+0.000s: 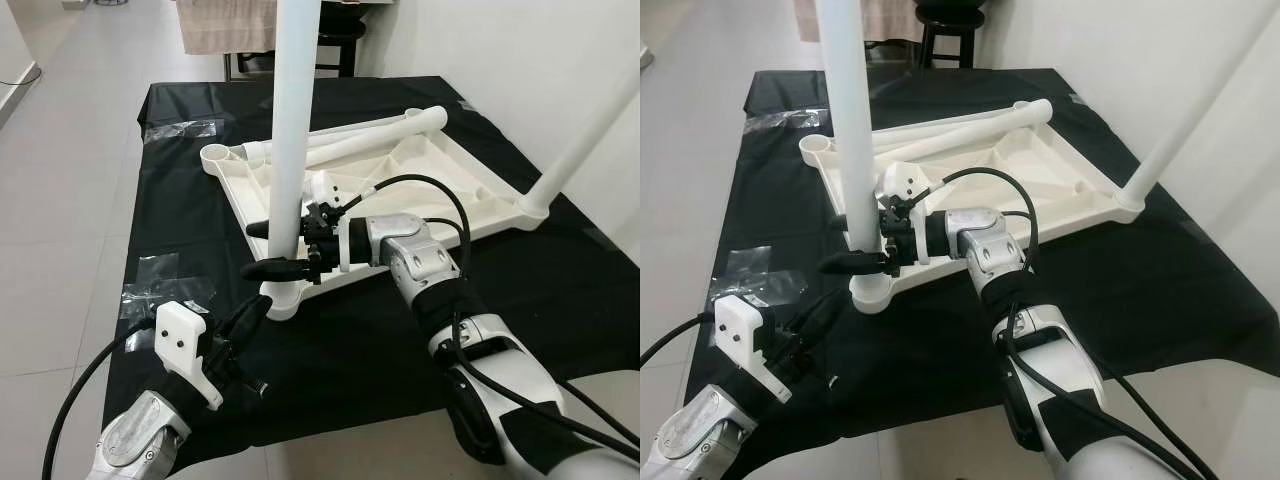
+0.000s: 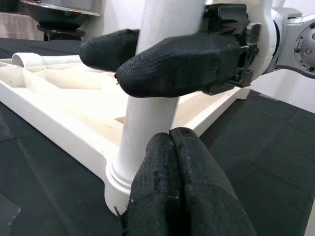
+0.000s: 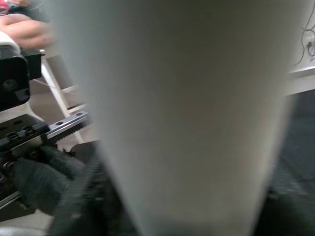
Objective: Building children table
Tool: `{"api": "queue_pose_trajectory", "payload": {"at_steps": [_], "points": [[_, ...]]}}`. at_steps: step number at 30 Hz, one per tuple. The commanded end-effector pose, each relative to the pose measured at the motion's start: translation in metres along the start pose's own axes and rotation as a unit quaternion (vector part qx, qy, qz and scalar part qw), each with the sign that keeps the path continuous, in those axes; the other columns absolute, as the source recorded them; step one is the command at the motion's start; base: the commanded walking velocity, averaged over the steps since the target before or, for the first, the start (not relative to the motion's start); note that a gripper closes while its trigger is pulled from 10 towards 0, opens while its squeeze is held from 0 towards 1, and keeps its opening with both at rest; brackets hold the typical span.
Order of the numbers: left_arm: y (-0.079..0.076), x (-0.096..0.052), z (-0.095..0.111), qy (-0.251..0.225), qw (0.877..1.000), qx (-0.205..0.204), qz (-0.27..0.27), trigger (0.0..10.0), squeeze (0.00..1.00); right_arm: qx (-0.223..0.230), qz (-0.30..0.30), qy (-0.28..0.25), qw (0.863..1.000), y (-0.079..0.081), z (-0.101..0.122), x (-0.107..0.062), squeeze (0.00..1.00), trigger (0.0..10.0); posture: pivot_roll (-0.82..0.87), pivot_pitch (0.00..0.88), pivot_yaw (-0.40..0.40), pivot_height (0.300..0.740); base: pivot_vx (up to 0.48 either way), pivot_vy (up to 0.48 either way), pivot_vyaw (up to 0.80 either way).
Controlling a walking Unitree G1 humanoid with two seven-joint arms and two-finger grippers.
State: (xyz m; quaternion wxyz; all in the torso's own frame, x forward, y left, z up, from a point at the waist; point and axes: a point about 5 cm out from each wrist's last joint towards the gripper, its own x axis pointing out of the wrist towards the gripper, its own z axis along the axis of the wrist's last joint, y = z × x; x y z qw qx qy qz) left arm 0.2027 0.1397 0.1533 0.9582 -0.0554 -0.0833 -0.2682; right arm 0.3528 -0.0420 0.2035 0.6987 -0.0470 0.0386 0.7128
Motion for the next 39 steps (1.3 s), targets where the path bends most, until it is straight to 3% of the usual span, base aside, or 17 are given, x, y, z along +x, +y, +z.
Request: {"api": "queue_pose_trajectory", "payload": {"at_steps": [1, 4, 11, 12, 13, 14, 15, 16, 17, 24, 25, 28, 29, 33, 36, 37, 39], "points": [[-0.002, -0.001, -0.005, 0.008, 1.0, -0.006, 0.002, 10.0, 0.0, 0.008, 0.024, 0.007, 1.0, 0.003, -0.005, 0.006, 0.0, 0.0, 0.14, 0.075, -0.121, 0.74, 0.0, 0.0, 0.0], [-0.002, -0.001, -0.004, 0.008, 1.0, -0.006, 0.002, 10.0, 0.0, -0.002, -0.003, -0.001, 1.0, 0.001, -0.009, 0.0, 0.0, 0.0, 0.14, 0.076, -0.122, 0.74, 0.0, 0.0, 0.0], [-0.003, -0.004, -0.003, 0.006, 1.0, -0.006, 0.002, 10.0, 0.0, -0.013, -0.159, 0.013, 0.987, 0.003, -0.036, -0.02, 0.0, 0.0, 0.13, 0.091, -0.125, 0.74, 0.0, 0.0, 0.0], [-0.003, -0.005, -0.003, 0.007, 1.0, -0.006, 0.001, 10.0, 0.0, 0.023, -0.312, 0.013, 0.95, 0.0, -0.048, -0.019, 0.0, 0.0, 0.14, 0.091, -0.137, 0.74, 0.0, 0.0, 0.0], [-0.003, -0.005, -0.003, 0.007, 1.0, -0.006, 0.001, 10.0, 0.0, 0.023, -0.312, 0.013, 0.95, 0.0, -0.048, -0.019, 0.0, 0.0, 0.14, 0.091, -0.137, 0.74, 0.0, 0.0, 0.0], [-0.003, -0.005, -0.002, 0.007, 1.0, -0.006, 0.001, 10.0, 0.0, 0.056, -0.381, 0.015, 0.923, 0.017, -0.064, -0.008, 0.0, 0.0, 0.14, 0.104, -0.123, 0.74, 0.0, 0.0, 0.0], [-0.003, -0.005, -0.002, 0.007, 1.0, -0.006, 0.001, 10.0, 0.0, 0.056, -0.381, 0.015, 0.923, 0.017, -0.064, -0.008, 0.0, 0.0, 0.14, 0.104, -0.123, 0.74, 0.0, 0.0, 0.0], [-0.003, -0.005, -0.002, 0.007, 1.0, -0.006, 0.001, 10.0, 0.0, 0.068, -0.426, 0.017, 0.902, 0.031, -0.071, 0.0, 0.0, 0.0, 0.14, 0.101, -0.123, 0.74, 0.0, 0.0, 0.0], [-0.002, -0.005, -0.002, 0.007, 1.0, -0.005, 0.002, 10.0, 0.0, 0.065, -0.442, 0.02, 0.894, 0.037, -0.074, 0.006, 0.0, 0.0, 0.14, 0.092, -0.125, 0.74, 0.0, 0.0, 0.0], [-0.003, -0.002, -0.002, 0.006, 1.0, -0.004, 0.001, 10.0, 0.0, 0.024, -0.415, 0.033, 0.909, 0.033, -0.07, 0.017, 0.0, 0.0, 0.14, 0.091, -0.138, 0.74, 0.0, 0.0, 0.0], [-0.003, -0.002, -0.003, 0.004, 1.0, -0.003, 0.003, 10.0, 0.0, 0.007, -0.396, 0.037, 0.917, 0.029, -0.065, 0.019, 0.15, 10.0, 0.14, 0.089, -0.142, 0.74, 0.0, 0.0, 0.0], [-0.003, -0.001, -0.003, 0.003, 1.0, -0.003, 0.005, 10.0, 0.0, 0.006, -0.377, 0.027, 0.926, 0.028, -0.061, 0.019, 0.15, 10.0, 0.14, 0.088, -0.142, 0.74, 0.0, 0.0, 0.0], [-0.004, -0.001, -0.003, 0.003, 1.0, -0.003, 0.005, 10.0, 0.0, 0.007, -0.366, 0.022, 0.93, 0.025, -0.058, 0.019, 1.0, 10.0, 0.15, 0.088, -0.142, 0.74, 0.0, 0.0, 0.0], [-0.003, -0.001, -0.003, 0.004, 1.0, -0.004, 0.004, 10.0, 0.0, 0.002, -0.35, 0.009, 0.937, 0.016, -0.047, 0.015, 1.0, 10.0, 0.14, 0.087, -0.136, 0.74, 0.0, 0.0, 0.0], [-0.003, -0.002, -0.004, 0.005, 1.0, -0.005, 0.002, 10.0, 0.0, -0.029, -0.293, -0.001, 0.956, 0.009, -0.03, 0.011, 0.98, 10.0, 0.14, 0.079, -0.13, 0.74, 0.0, 0.0, 0.0], [-0.003, -0.002, -0.004, 0.006, 1.0, -0.005, 0.002, 10.0, 0.0, -0.05, -0.246, -0.003, 0.968, 0.007, -0.022, 0.01, 0.0, 10.0, 0.14, 0.078, -0.13, 0.74, 0.0, 0.0, 0.0], [-0.002, -0.002, -0.004, 0.006, 1.0, -0.005, 0.001, 10.0, 0.0, -0.06, -0.197, -0.005, 0.978, 0.007, -0.016, 0.008, 0.0, 10.0, 0.14, 0.074, -0.13, 0.74, 0.0, 0.0, 0.0]]}}
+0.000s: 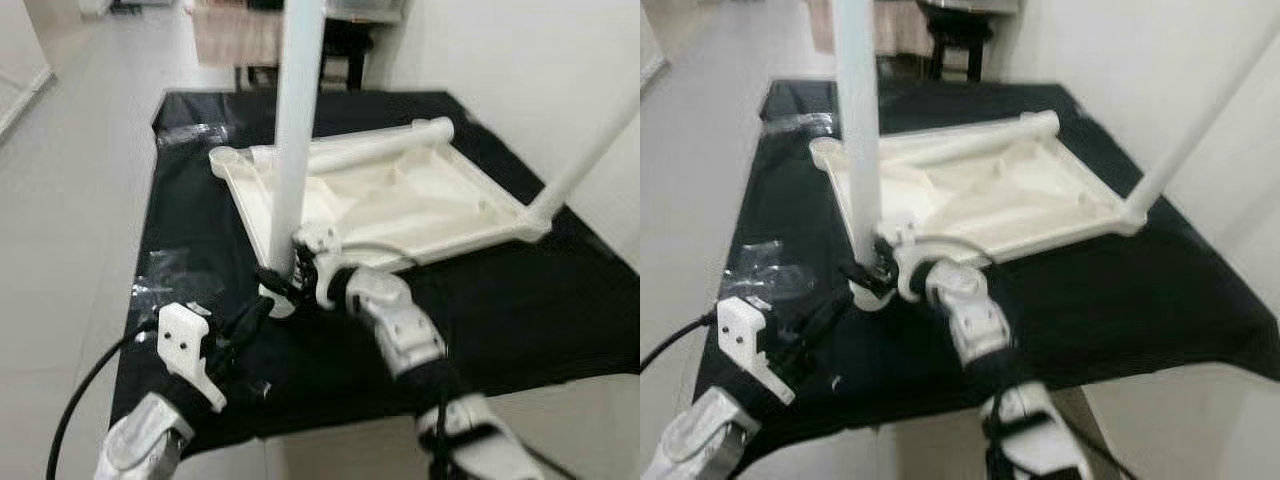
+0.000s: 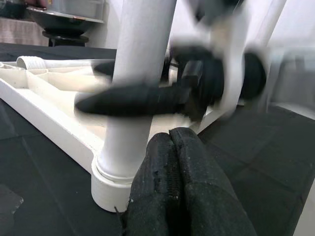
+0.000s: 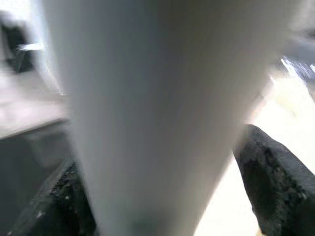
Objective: Building children table
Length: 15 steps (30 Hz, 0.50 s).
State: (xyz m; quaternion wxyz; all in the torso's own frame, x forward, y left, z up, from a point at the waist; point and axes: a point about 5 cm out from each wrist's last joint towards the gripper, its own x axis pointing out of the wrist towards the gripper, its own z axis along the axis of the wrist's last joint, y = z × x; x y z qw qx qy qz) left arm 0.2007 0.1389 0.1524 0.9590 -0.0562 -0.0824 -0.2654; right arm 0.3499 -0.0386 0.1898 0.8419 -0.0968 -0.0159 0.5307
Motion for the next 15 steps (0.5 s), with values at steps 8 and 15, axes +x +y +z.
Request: {"api": "queue_pose_trajectory", "payload": {"at_steps": [8, 15], "points": [[0.0, -0.001, -0.005, 0.008, 1.0, -0.003, 0.001, 10.0, 0.0, 0.025, 0.236, -0.017, 0.971, 0.002, 0.018, 0.007, 0.0, 2.7, 0.16, 0.063, -0.129, 0.74, 0.0, 0.0, 0.0], [-0.002, 0.0, -0.005, 0.008, 1.0, -0.004, 0.0, 10.0, 0.0, 0.042, 0.259, -0.01, 0.965, 0.005, 0.011, 0.012, 0.0, 0.0, 0.16, 0.067, -0.134, 0.74, 0.0, 0.0, 0.0]]}}
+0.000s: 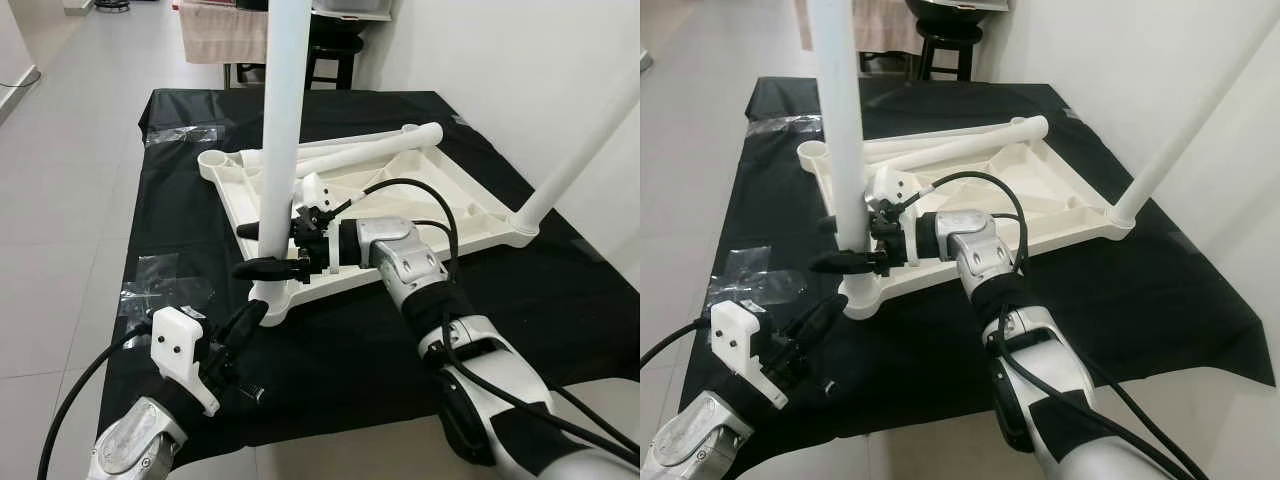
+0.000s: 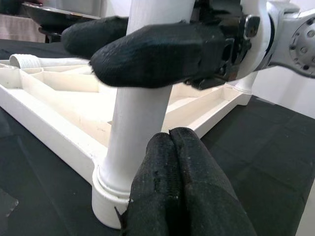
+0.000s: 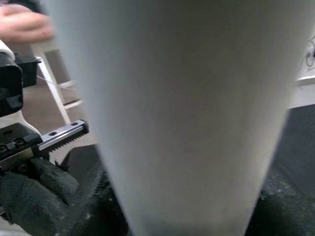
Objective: Building children table
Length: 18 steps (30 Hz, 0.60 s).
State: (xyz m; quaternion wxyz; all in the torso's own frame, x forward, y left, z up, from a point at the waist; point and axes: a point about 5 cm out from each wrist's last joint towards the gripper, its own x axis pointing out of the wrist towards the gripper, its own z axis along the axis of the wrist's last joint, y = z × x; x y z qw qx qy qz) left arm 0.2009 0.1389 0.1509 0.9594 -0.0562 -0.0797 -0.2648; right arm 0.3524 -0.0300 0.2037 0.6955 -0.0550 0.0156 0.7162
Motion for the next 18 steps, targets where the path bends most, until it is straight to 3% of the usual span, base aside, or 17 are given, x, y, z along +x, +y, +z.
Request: {"api": "queue_pose_trajectory", "payload": {"at_steps": [1, 5, 7, 10, 11, 12, 13, 15, 17, 18], "points": [[-0.002, 0.0, -0.004, 0.004, 1.0, -0.003, 0.0, 10.0, 0.0, 0.005, 0.019, 0.003, 1.0, 0.004, -0.006, 0.004, 0.0, 0.0, 0.16, 0.069, -0.134, 0.74, 0.0, 0.0, 0.0], [-0.003, 0.0, -0.004, 0.004, 1.0, -0.003, 0.0, 10.0, 0.0, 0.006, 0.019, 0.0, 1.0, 0.003, -0.008, 0.003, 0.0, 0.0, 0.16, 0.07, -0.134, 0.74, 0.0, 0.0, 0.0], [-0.004, 0.0, -0.002, 0.002, 1.0, -0.004, -0.001, 10.0, 0.0, 0.005, -0.043, 0.002, 0.999, 0.0, -0.019, -0.01, 0.0, 0.0, 0.15, 0.083, -0.136, 0.74, 0.0, 0.0, 0.0], [-0.004, -0.001, -0.002, 0.002, 1.0, -0.004, -0.001, 10.0, 0.0, 0.002, -0.073, 0.006, 0.997, -0.001, -0.023, -0.015, 0.0, 0.0, 0.15, 0.083, -0.136, 0.74, 0.0, 0.0, 0.0], [-0.004, -0.001, -0.001, 0.001, 1.0, -0.004, -0.001, 10.0, 0.0, 0.008, -0.132, 0.012, 0.991, -0.002, -0.031, -0.018, 0.0, 0.0, 0.14, 0.091, -0.139, 0.74, 0.0, 0.0, 0.0], [-0.004, -0.001, -0.001, 0.001, 1.0, -0.004, -0.001, 10.0, 0.0, 0.008, -0.132, 0.012, 0.991, -0.002, -0.031, -0.018, 0.0, 0.0, 0.14, 0.091, -0.139, 0.74, 0.0, 0.0, 0.0], [-0.004, -0.002, -0.001, 0.001, 1.0, -0.004, -0.001, 10.0, 0.0, 0.052, -0.281, 0.006, 0.958, -0.003, -0.046, -0.016, 0.0, 0.0, 0.14, 0.098, -0.142, 0.74, 0.0, 0.0, 0.0], [-0.004, -0.002, -0.001, 0.001, 1.0, -0.004, -0.001, 10.0, 0.0, 0.052, -0.281, 0.006, 0.958, -0.003, -0.046, -0.016, 0.0, 0.0, 0.14, 0.098, -0.142, 0.74, 0.0, 0.0, 0.0], [-0.002, -0.004, 0.001, 0.001, 1.0, -0.003, 0.0, 10.0, 0.0, 0.095, -0.459, 0.025, 0.883, 0.026, -0.075, -0.016, 0.0, 0.0, 0.14, 0.109, -0.129, 0.74, 0.0, 0.0, 0.0], [-0.001, -0.004, 0.001, 0.002, 1.0, -0.003, 0.001, 10.0, 0.0, 0.099, -0.495, 0.029, 0.863, 0.038, -0.08, -0.017, 0.0, 0.0, 0.14, 0.109, -0.129, 0.74, 0.0, 0.0, 0.0]]}}
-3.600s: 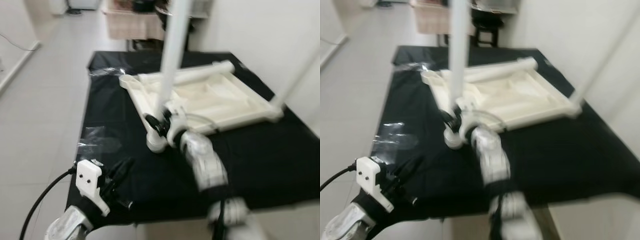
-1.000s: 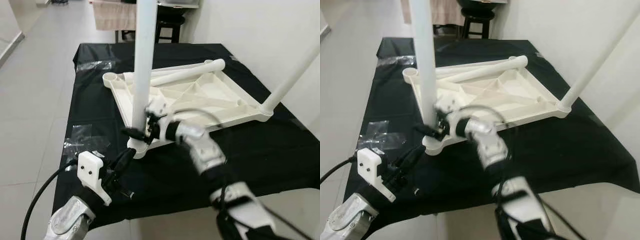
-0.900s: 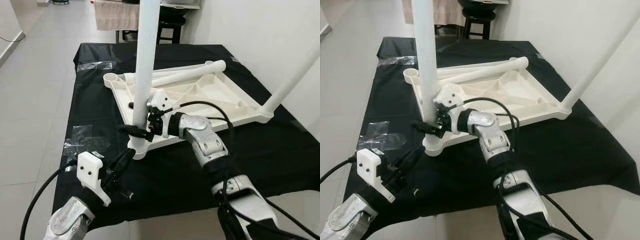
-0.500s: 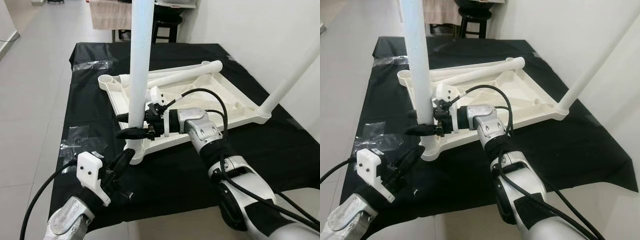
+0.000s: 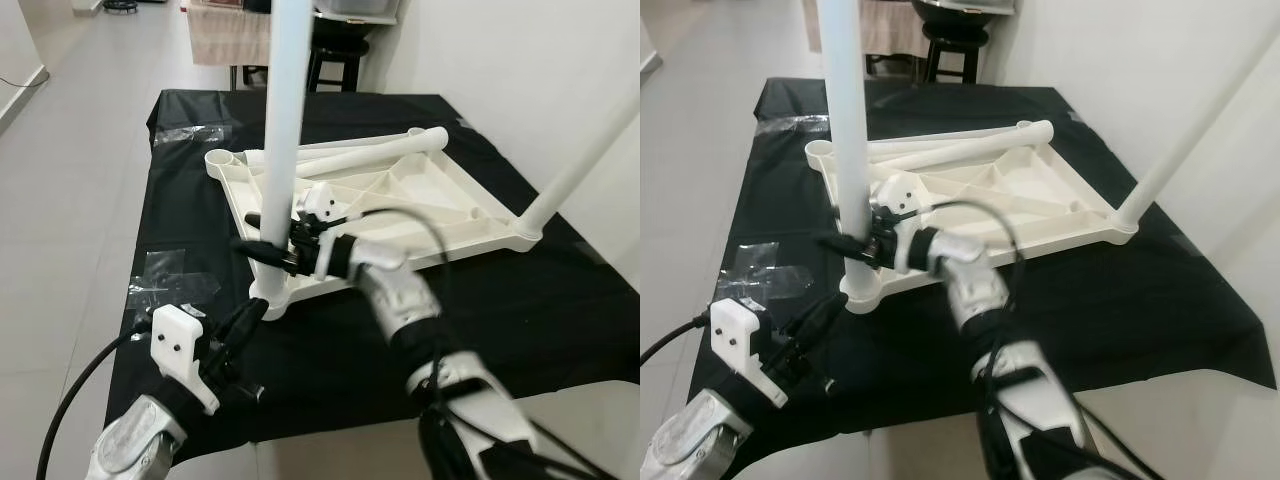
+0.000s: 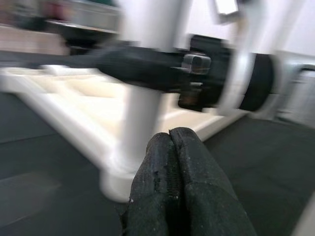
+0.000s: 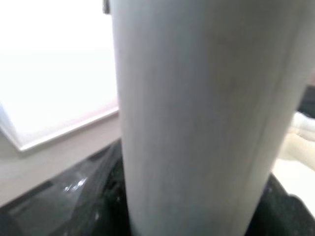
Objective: Building children table
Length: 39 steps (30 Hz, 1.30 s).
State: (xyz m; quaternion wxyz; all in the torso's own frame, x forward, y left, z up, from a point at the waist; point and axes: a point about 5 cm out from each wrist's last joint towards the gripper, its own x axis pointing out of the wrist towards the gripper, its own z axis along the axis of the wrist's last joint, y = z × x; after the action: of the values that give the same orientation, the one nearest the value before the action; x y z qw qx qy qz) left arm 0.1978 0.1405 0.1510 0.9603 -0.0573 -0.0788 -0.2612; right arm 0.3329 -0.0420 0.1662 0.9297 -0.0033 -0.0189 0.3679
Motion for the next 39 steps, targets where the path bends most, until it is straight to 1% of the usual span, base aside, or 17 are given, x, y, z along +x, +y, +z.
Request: {"api": "queue_pose_trajectory", "payload": {"at_steps": [1, 7, 8, 9, 10, 12, 13, 17, 20, 21, 22, 23, 26, 28, 31, 32, 39], "points": [[0.0, -0.001, 0.0, 0.002, 1.0, -0.002, -0.004, 10.0, 0.0, 0.017, -0.097, 0.088, 0.991, 0.003, -0.04, -0.021, 0.0, 0.0, 0.13, 0.098, -0.115, 0.74, 0.0, 0.0, 0.0], [0.001, 0.0, 0.0, 0.005, 1.0, -0.003, -0.007, 10.0, 0.0, 0.004, -0.062, 0.084, 0.995, 0.008, -0.037, -0.011, 0.0, 0.0, 0.14, 0.096, -0.118, 0.74, 0.0, 0.0, 0.0], [0.001, 0.0, 0.0, 0.005, 1.0, -0.002, -0.006, 10.0, 0.0, -0.002, -0.058, 0.089, 0.994, 0.011, -0.037, -0.009, 0.0, 3.2, 0.14, 0.096, -0.119, 0.74, 0.0, 0.0, 0.0], [0.001, 0.0, 0.0, 0.004, 1.0, -0.002, -0.004, 10.0, 0.0, 0.001, -0.055, 0.09, 0.994, 0.014, -0.037, -0.008, 0.0, 10.0, 0.14, 0.096, -0.12, 0.74, 0.0, 0.0, 0.0], [0.001, 0.0, 0.0, 0.004, 1.0, -0.001, -0.003, 10.0, 0.0, 0.005, -0.043, 0.089, 0.995, 0.016, -0.036, -0.007, 0.52, 10.0, 0.14, 0.096, -0.122, 0.74, 0.0, 0.0, 0.0], [0.001, 0.0, 0.0, 0.004, 1.0, -0.001, -0.002, 10.0, 0.0, 0.008, -0.035, 0.087, 0.996, 0.017, -0.034, -0.006, 0.52, 10.0, 0.14, 0.096, -0.122, 0.74, 0.0, 0.0, 0.0], [0.001, 0.0, 0.0, 0.004, 1.0, -0.001, -0.003, 10.0, 0.0, 0.014, -0.02, 0.079, 0.997, 0.018, -0.027, -0.003, 1.0, 10.0, 0.14, 0.095, -0.12, 0.74, 0.0, 0.0, 0.0], [0.0, 0.0, 0.0, 0.004, 1.0, -0.003, -0.004, 10.0, 0.0, 0.017, 0.013, 0.053, 0.998, 0.016, -0.012, 0.002, 1.0, 10.0, 0.14, 0.094, -0.12, 0.74, 0.0, 0.0, 0.0], [0.0, 0.001, -0.001, 0.004, 1.0, -0.003, -0.005, 10.0, 0.0, 0.005, 0.093, 0.025, 0.995, 0.017, 0.0, 0.007, 1.0, 10.0, 0.14, 0.09, -0.121, 0.74, 0.0, 0.0, 0.0], [0.0, 0.001, -0.001, 0.003, 1.0, -0.003, -0.005, 10.0, 0.0, -0.005, 0.146, 0.012, 0.989, 0.017, 0.005, 0.008, 0.14, 10.0, 0.15, 0.087, -0.125, 0.74, 0.0, 0.0, 0.0], [0.0, 0.001, -0.001, 0.003, 1.0, -0.003, -0.005, 10.0, 0.0, -0.005, 0.146, 0.012, 0.989, 0.017, 0.005, 0.008, 0.14, 10.0, 0.15, 0.087, -0.125, 0.74, 0.0, 0.0, 0.0], [0.0, 0.002, -0.001, 0.003, 1.0, -0.003, -0.004, 10.0, 0.0, -0.018, 0.209, 0.01, 0.978, 0.015, 0.009, 0.008, 0.0, 10.0, 0.16, 0.083, -0.129, 0.74, 0.0, 0.0, 0.0], [0.001, 0.002, -0.001, 0.003, 1.0, -0.002, -0.004, 10.0, 0.0, -0.026, 0.245, 0.011, 0.969, 0.013, 0.01, 0.008, 0.0, 10.0, 0.16, 0.083, -0.129, 0.74, 0.0, 0.0, 0.0], [0.001, 0.002, -0.002, 0.003, 1.0, -0.002, -0.003, 10.0, 0.0, -0.033, 0.315, 0.037, 0.948, 0.006, 0.009, 0.009, 0.0, 10.0, 0.16, 0.077, -0.125, 0.74, 0.0, 0.0, 0.0], [0.001, 0.003, -0.003, 0.003, 1.0, -0.001, -0.002, 10.0, 0.0, -0.016, 0.343, 0.059, 0.937, -0.002, 0.007, 0.01, 0.0, 10.0, 0.17, 0.072, -0.127, 0.74, 0.0, 0.0, 0.0], [0.001, 0.003, -0.003, 0.004, 1.0, -0.001, -0.003, 10.0, 0.0, -0.009, 0.337, 0.075, 0.939, -0.01, 0.005, 0.011, 0.0, 0.0, 0.18, 0.07, -0.127, 0.74, 0.0, 0.0, 0.0], [0.001, 0.003, -0.004, 0.005, 1.0, -0.001, -0.003, 10.0, 0.0, -0.008, 0.306, 0.101, 0.947, -0.03, 0.006, 0.01, 0.0, 0.0, 0.18, 0.07, -0.127, 0.74, 0.0, 0.0, 0.0]]}}
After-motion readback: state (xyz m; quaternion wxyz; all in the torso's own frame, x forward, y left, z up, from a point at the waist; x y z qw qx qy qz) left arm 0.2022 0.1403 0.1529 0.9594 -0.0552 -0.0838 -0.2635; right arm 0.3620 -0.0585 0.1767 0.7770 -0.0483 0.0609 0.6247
